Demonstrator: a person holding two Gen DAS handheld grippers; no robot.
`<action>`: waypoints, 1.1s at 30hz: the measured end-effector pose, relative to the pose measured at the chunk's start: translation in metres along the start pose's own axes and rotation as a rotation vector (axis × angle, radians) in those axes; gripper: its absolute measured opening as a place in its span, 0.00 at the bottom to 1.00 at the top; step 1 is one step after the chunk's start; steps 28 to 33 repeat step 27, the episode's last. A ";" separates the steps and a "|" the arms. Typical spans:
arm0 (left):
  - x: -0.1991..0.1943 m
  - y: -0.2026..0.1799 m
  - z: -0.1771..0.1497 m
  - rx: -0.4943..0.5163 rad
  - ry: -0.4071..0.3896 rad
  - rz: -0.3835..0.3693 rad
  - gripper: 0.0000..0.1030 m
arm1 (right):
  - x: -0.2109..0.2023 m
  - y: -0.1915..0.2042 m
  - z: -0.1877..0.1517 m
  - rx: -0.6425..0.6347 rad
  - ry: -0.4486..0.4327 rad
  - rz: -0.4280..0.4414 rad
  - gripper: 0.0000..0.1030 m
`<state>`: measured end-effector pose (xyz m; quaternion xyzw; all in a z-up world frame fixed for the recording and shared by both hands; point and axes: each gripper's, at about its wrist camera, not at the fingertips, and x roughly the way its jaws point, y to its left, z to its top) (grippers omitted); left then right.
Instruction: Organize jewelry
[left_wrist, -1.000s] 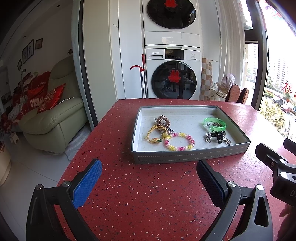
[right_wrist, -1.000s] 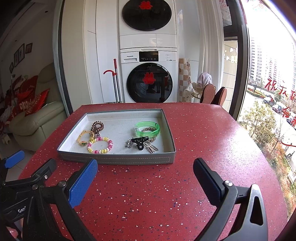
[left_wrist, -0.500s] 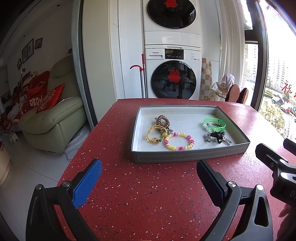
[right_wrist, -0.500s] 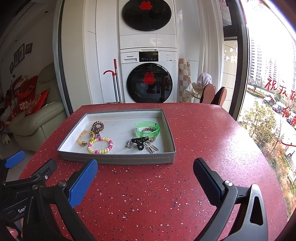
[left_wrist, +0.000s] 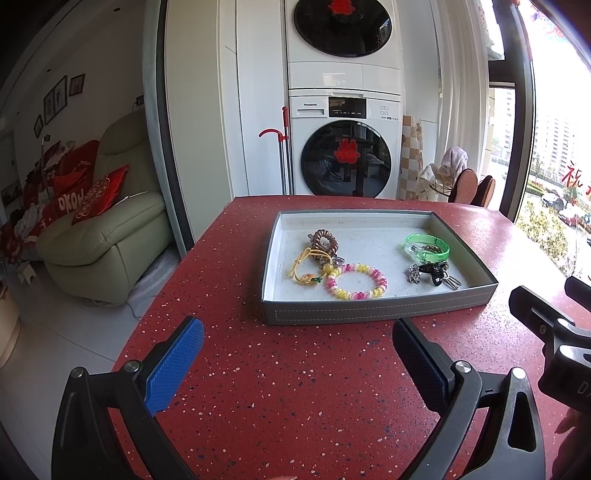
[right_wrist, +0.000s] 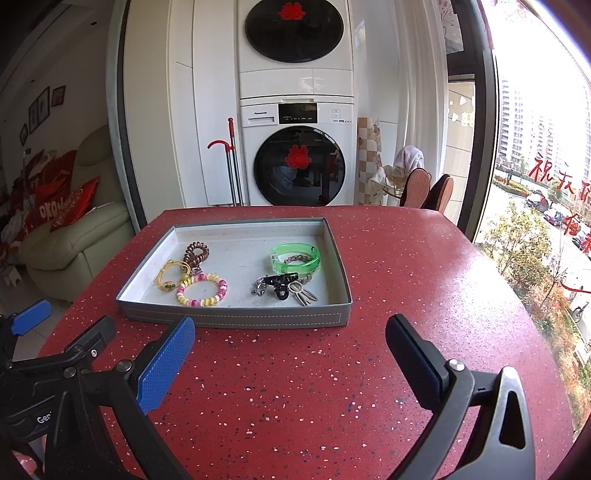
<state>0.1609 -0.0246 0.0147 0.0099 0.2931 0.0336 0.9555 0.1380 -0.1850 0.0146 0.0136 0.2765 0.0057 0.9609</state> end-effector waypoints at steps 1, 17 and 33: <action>-0.001 0.000 0.000 0.003 -0.001 0.001 1.00 | 0.000 0.000 0.000 0.000 0.000 0.000 1.00; -0.005 0.000 0.001 0.012 0.004 -0.012 1.00 | 0.000 0.000 -0.001 0.001 0.003 0.001 1.00; -0.001 0.006 -0.002 0.010 0.008 -0.006 1.00 | 0.002 -0.001 -0.004 0.002 0.012 0.000 1.00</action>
